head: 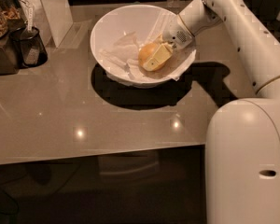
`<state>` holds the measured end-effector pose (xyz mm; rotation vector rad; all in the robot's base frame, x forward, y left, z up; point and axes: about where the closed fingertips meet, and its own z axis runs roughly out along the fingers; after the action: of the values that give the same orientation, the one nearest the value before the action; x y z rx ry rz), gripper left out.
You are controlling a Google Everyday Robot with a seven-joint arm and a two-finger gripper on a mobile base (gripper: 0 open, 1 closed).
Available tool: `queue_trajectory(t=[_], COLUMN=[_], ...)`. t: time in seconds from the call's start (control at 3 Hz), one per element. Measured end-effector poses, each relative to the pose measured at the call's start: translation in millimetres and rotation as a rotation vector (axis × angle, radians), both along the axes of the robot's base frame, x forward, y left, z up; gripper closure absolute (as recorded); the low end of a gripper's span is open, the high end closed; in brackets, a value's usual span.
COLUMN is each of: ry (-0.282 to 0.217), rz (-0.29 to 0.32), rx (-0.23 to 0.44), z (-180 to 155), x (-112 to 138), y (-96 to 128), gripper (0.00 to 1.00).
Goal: Pick orange from white bowl
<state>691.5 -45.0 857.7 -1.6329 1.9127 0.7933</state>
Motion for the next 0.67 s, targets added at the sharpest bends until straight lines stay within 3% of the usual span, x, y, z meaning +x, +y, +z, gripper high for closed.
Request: queue_trajectory(t=[0.33,0.67], ry=[-0.041,-0.092], rz=[-0.027,-0.032], rx=[0.010,0.019], z=[7.9,21.3], x=[-4.6,-9.6], y=[-8.5,-10.0], gripper=[1.00,1.00])
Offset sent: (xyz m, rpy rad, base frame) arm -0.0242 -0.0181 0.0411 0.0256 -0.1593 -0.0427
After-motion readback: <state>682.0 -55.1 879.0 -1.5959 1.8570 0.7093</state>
